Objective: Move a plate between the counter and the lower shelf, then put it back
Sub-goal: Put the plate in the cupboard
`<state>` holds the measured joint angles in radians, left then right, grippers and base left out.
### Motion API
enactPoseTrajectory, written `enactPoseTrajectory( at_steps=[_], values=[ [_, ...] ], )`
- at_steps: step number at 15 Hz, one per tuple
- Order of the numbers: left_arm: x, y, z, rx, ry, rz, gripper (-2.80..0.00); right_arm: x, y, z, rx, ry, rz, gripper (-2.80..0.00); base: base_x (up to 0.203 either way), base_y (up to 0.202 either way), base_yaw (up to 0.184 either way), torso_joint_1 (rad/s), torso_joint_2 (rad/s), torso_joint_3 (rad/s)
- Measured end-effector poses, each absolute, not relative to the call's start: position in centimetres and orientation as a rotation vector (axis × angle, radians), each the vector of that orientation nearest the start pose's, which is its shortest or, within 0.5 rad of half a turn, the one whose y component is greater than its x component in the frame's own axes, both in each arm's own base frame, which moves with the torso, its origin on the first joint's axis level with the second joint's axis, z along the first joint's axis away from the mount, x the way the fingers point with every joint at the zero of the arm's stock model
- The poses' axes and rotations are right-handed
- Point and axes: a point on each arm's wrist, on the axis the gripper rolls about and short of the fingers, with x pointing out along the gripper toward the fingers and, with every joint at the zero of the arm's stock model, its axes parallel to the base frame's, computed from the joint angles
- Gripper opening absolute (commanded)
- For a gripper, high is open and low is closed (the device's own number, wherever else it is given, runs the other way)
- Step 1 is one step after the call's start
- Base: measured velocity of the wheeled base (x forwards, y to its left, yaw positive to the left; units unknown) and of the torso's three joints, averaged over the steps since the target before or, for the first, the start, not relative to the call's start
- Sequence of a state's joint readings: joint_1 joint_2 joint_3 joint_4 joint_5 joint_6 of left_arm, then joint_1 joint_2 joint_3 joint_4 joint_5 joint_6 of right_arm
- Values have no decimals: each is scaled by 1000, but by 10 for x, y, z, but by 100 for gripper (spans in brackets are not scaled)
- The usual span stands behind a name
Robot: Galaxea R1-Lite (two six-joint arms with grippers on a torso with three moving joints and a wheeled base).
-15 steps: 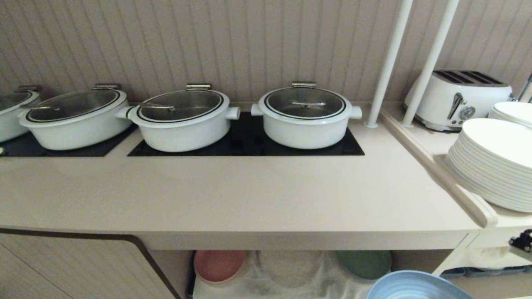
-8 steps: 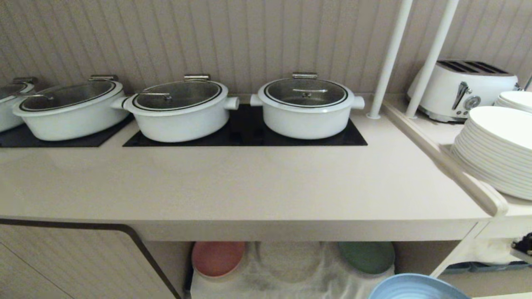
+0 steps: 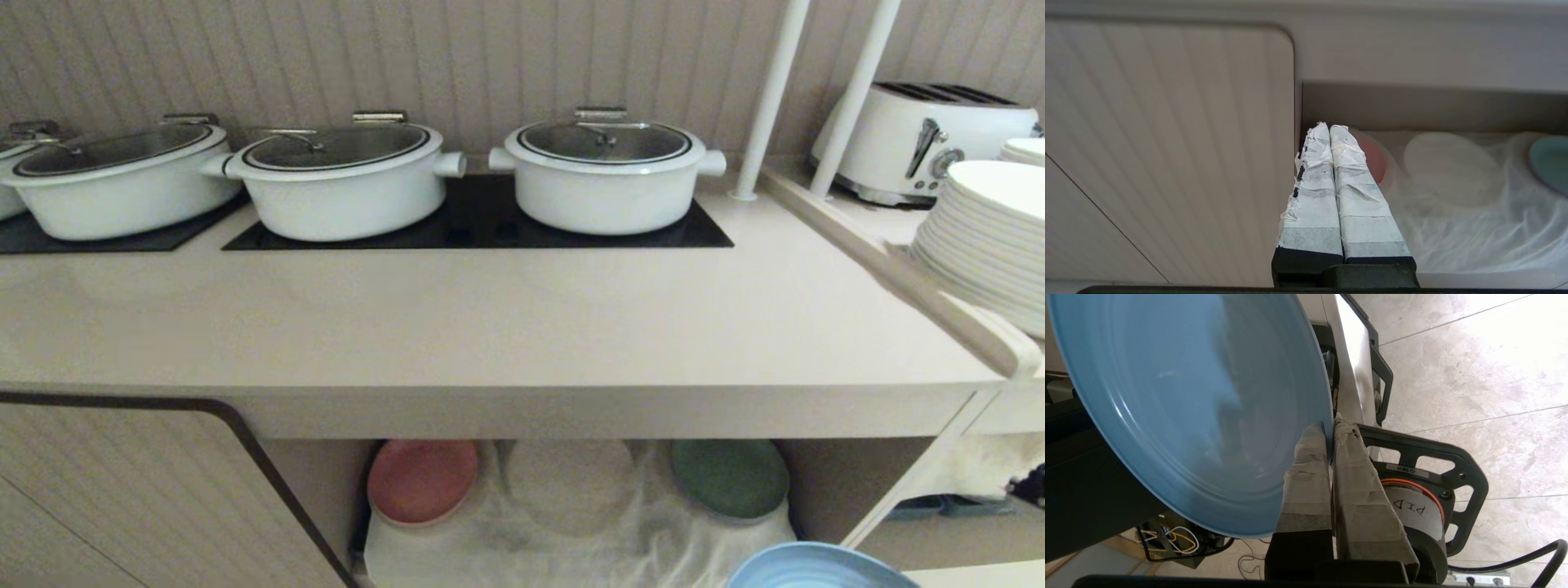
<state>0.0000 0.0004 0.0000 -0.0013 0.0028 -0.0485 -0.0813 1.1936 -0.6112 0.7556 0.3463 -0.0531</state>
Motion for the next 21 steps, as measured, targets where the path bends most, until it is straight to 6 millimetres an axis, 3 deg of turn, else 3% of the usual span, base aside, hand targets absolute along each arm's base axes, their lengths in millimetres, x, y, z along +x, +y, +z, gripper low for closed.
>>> enactPoseTrajectory(
  at_steps=[21],
  values=[
    [-23, 0, 76, -49, 0, 3, -280, 91, 0, 144, 242, 1300, 261, -280, 0, 0, 0, -191, 482, 293]
  ],
)
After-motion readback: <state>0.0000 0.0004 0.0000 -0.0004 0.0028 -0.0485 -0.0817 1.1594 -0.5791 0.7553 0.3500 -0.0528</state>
